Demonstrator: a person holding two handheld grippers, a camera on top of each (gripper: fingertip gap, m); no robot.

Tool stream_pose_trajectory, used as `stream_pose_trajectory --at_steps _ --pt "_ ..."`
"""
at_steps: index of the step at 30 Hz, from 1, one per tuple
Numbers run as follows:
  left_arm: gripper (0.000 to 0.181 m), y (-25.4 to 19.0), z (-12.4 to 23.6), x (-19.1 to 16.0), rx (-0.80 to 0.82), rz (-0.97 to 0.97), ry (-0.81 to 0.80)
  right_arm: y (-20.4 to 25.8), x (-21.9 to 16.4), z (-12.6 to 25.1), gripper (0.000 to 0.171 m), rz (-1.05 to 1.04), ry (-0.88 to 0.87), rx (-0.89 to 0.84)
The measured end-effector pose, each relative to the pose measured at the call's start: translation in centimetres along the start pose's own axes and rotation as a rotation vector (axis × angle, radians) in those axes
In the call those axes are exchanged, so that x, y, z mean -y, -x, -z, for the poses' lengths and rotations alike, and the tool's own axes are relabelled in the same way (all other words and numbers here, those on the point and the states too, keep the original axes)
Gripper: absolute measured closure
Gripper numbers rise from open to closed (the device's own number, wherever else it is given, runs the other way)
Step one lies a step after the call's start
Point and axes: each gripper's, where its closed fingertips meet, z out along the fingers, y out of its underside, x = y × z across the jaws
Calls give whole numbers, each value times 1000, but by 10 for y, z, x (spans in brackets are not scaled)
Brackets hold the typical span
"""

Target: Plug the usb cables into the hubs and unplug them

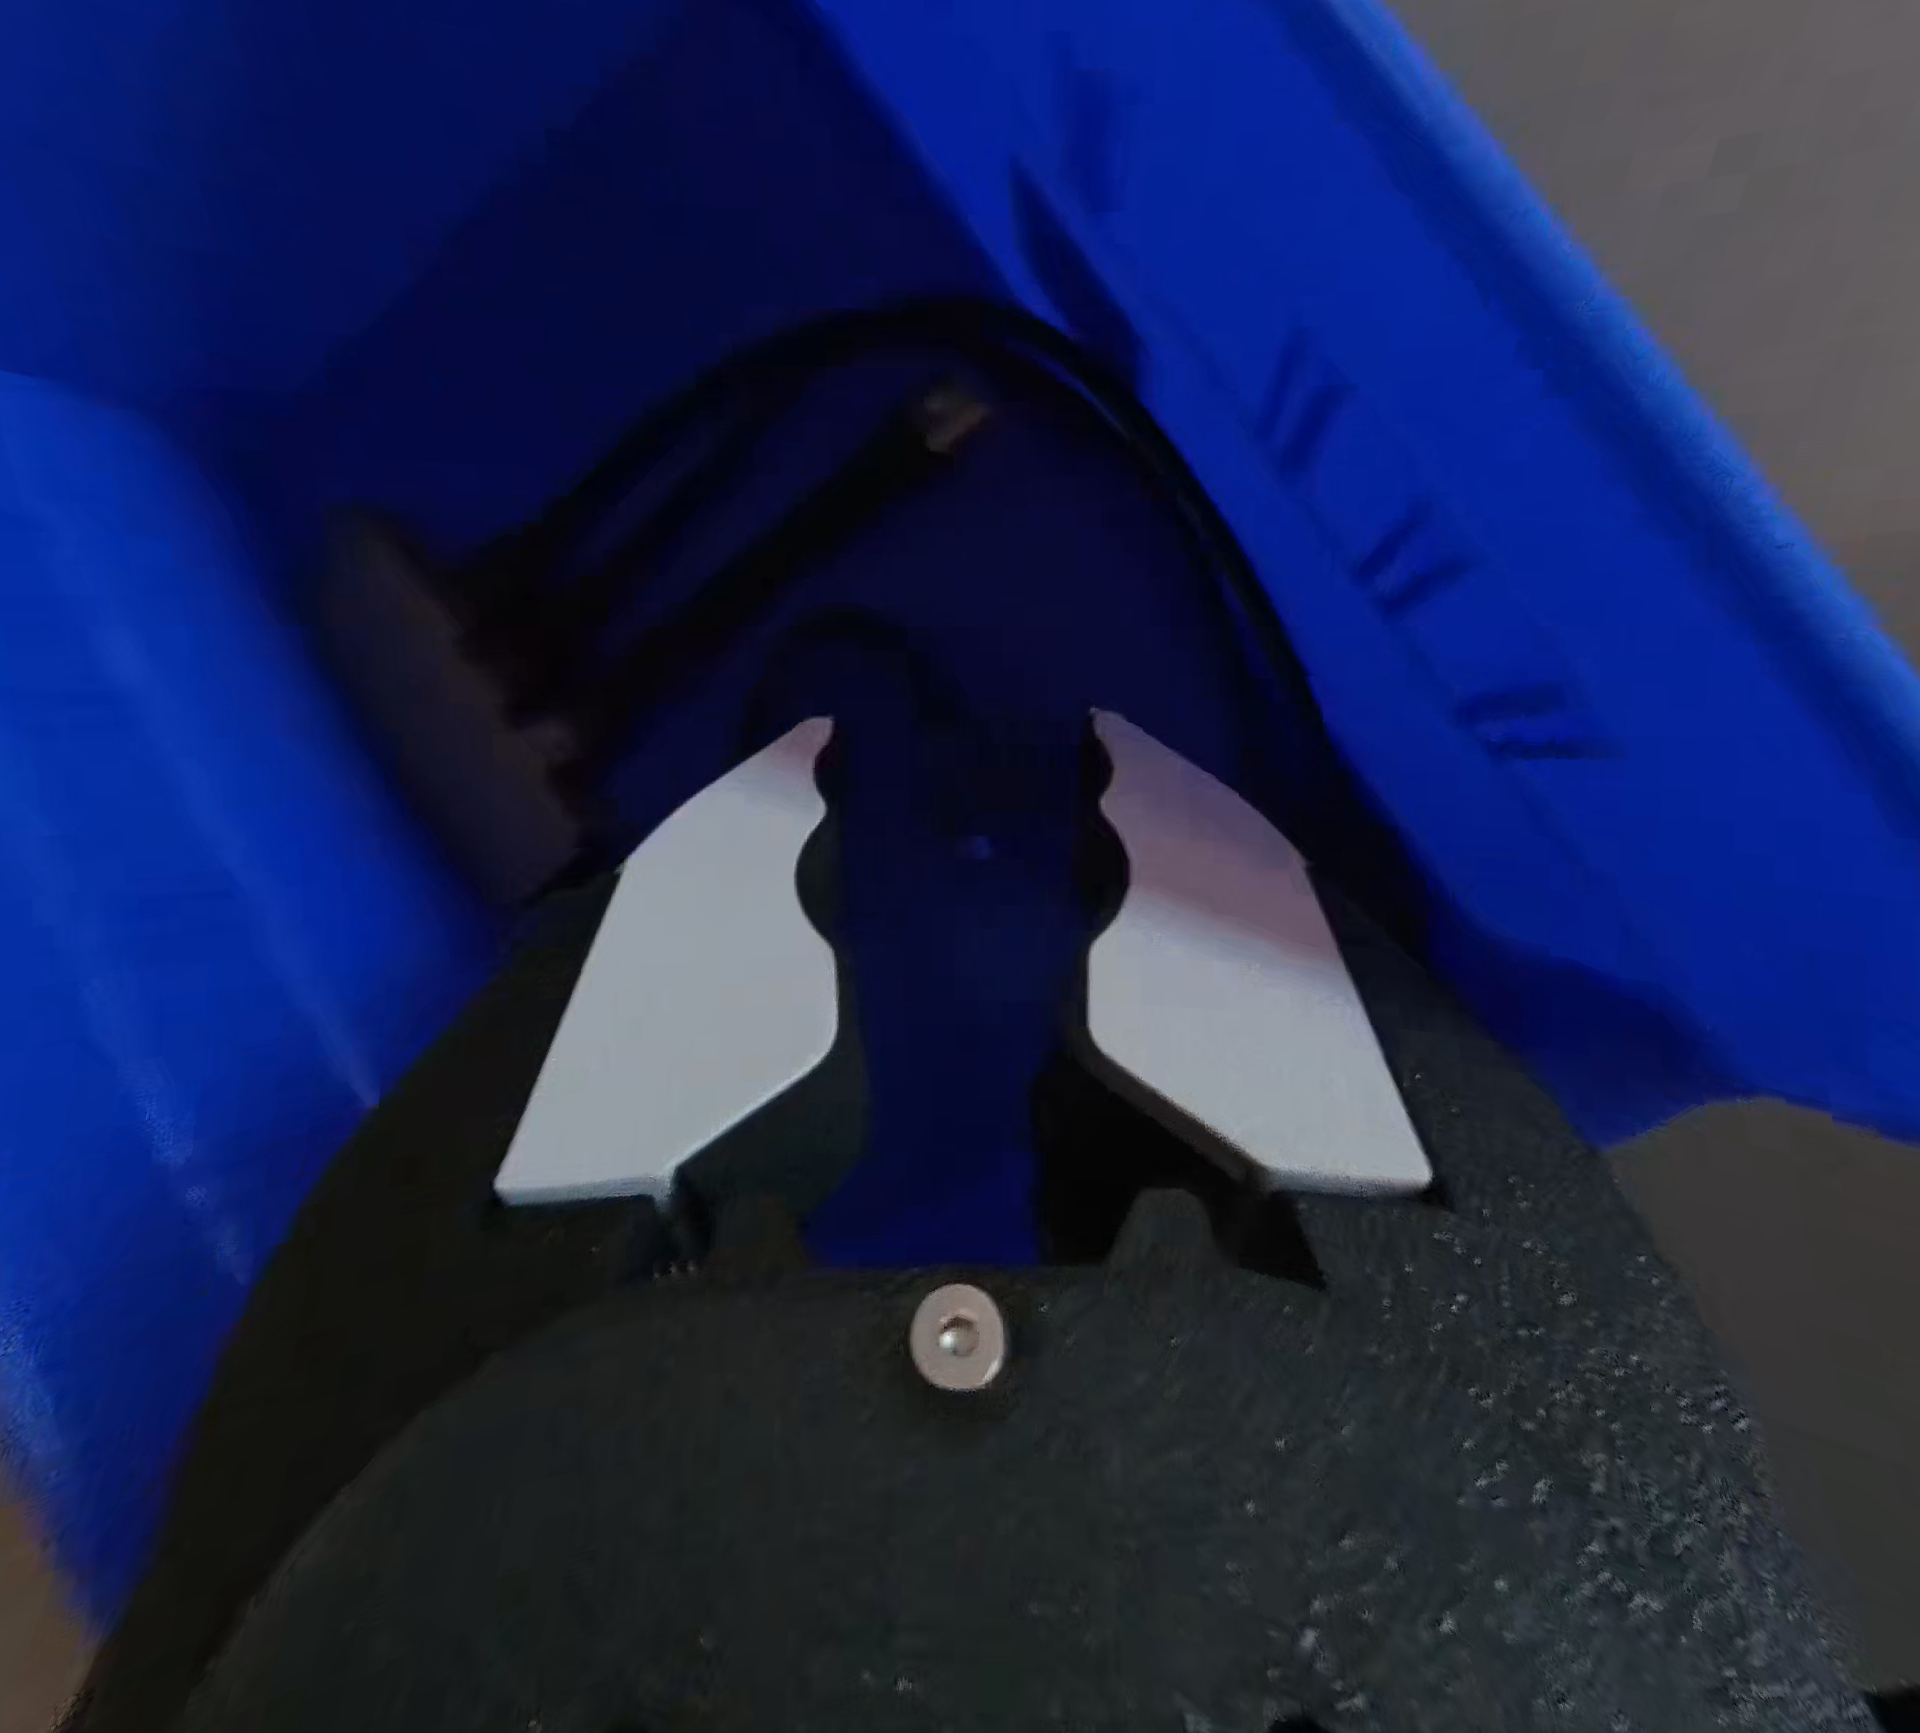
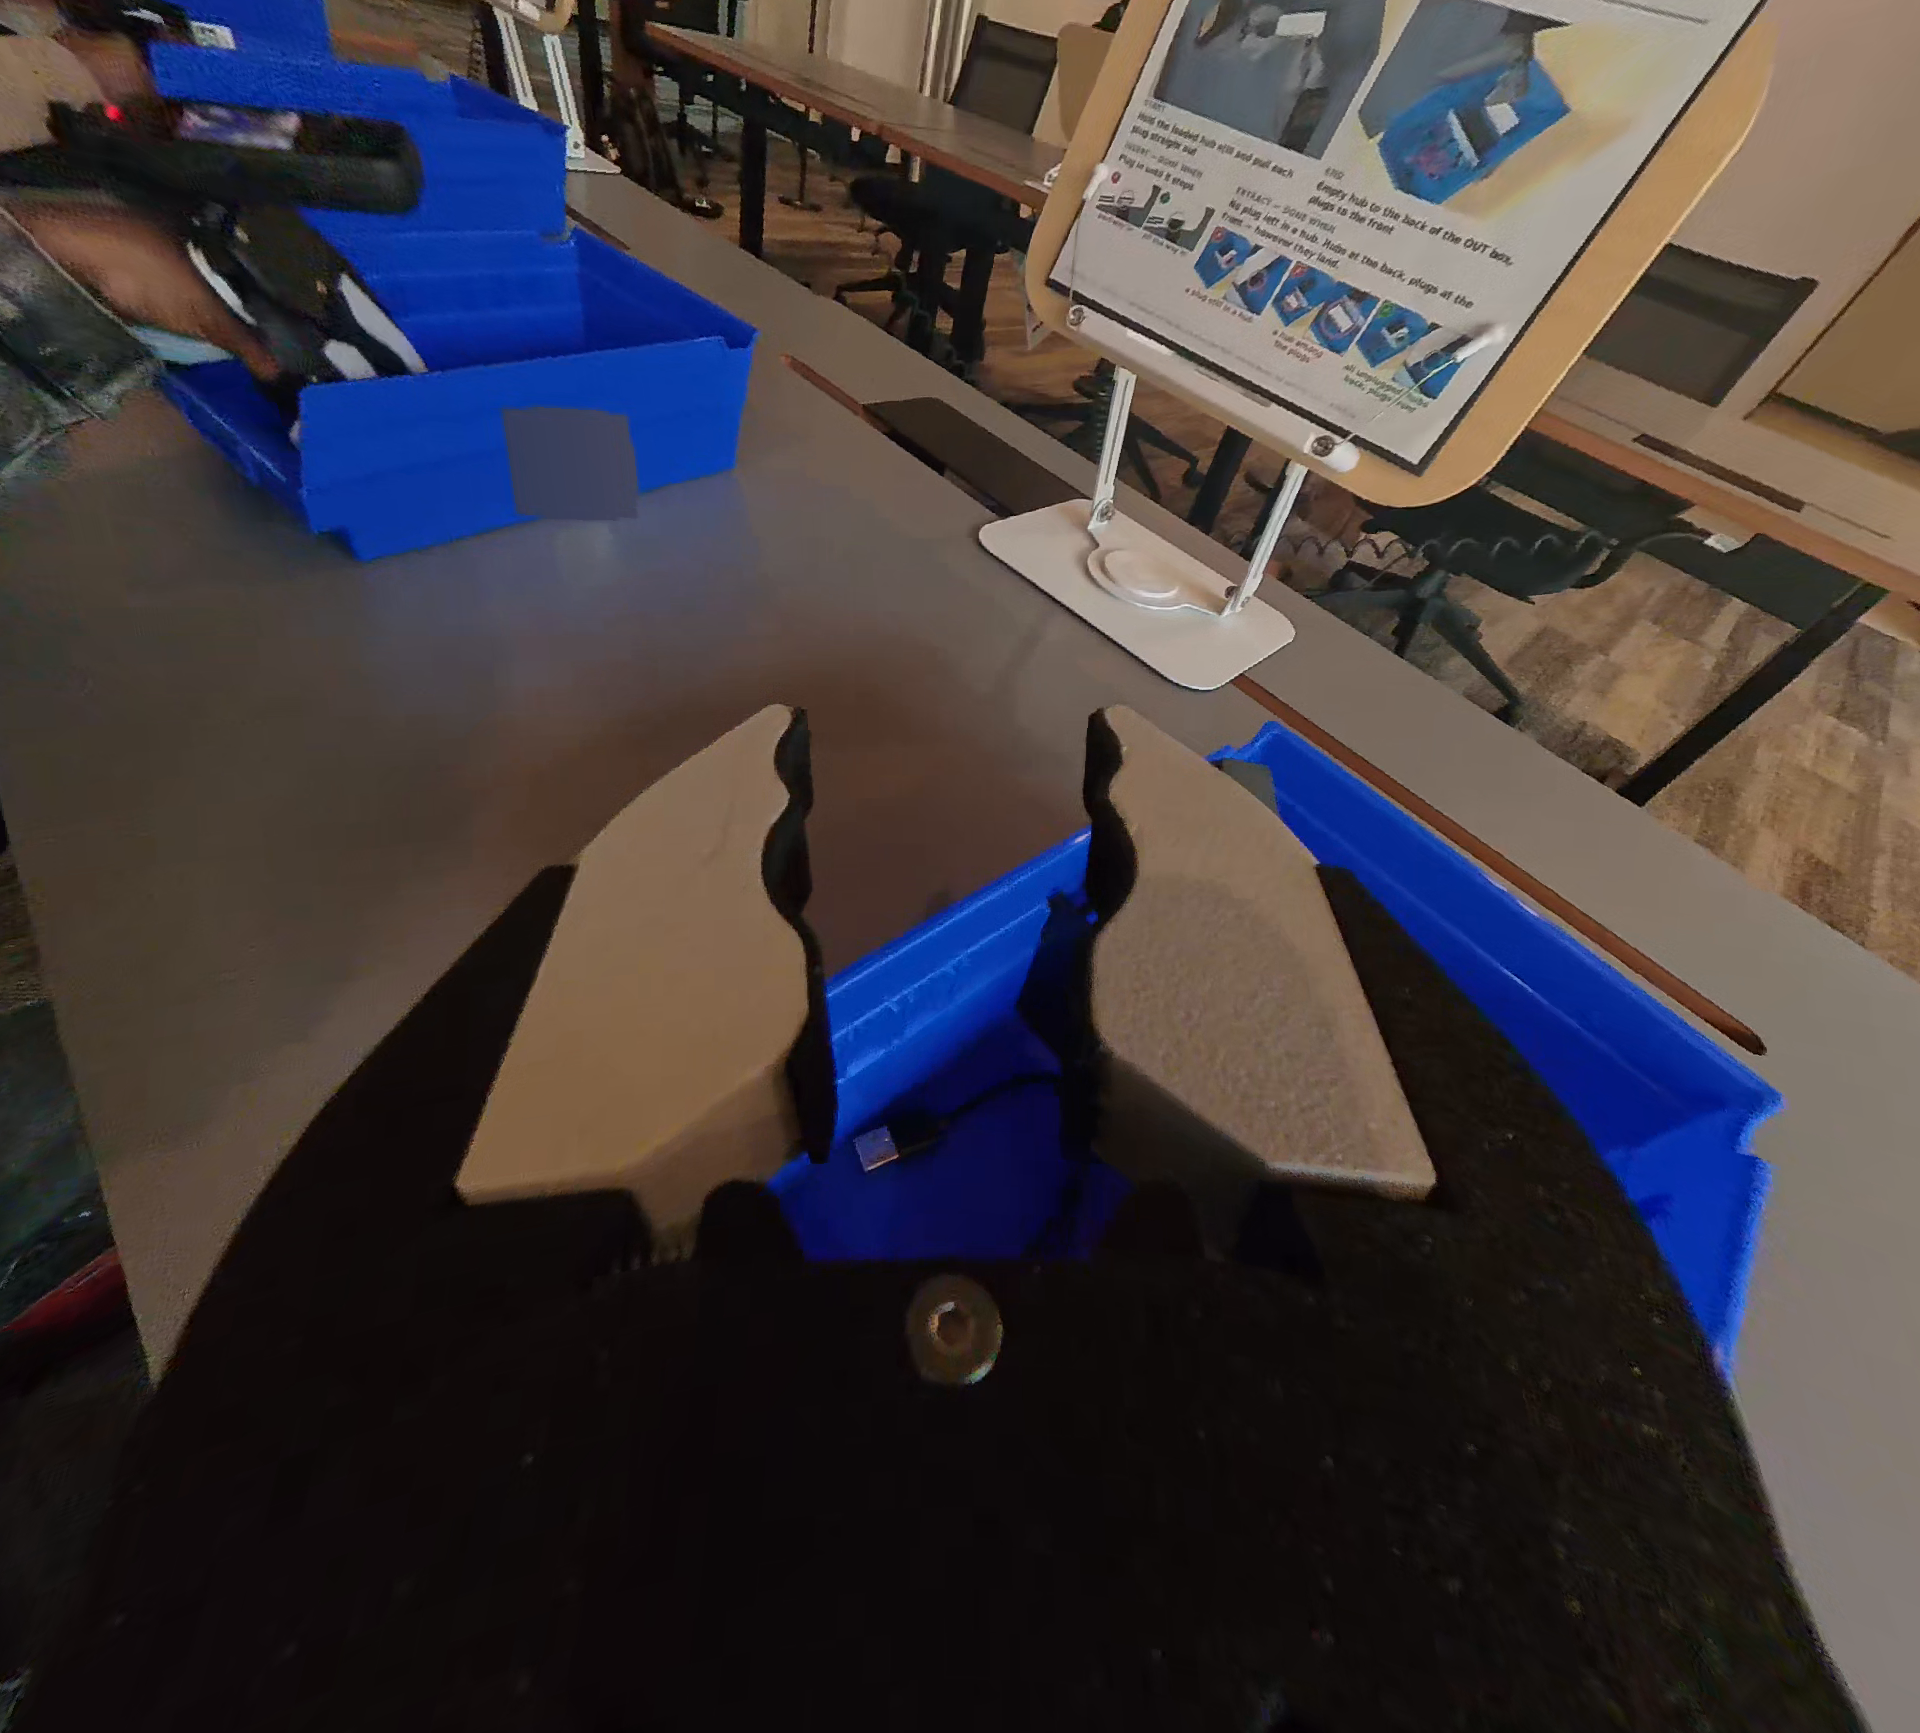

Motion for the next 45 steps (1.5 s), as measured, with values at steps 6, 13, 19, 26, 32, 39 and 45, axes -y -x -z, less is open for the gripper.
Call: stream_pose_trajectory --at_steps 6,13,19,26,32,39,45 --pt "181 -10 -23 -6 -4 -58 86 -7 -3 4 121 26 25 -45" --pt "178 -28 4 -14 -130 -149 71 -6 0 6 121 36 19 -50" --pt "142 61 22 -1 342 27 -54 -4 2 7 121 44 11 -47" --pt "133 58 -11 -29 259 26 90 -3 1 8 120 81 38 -61" --pt "159 40 -21 -21 179 -103 48 -2 7 12 120 87 13 -63" --pt "181 25 -23 -23 116 -189 56 5 12 13 121 116 9 -57" --pt "181 -9 -13 -26 -98 -174 40 9 17 16 120 132 -3 -56"
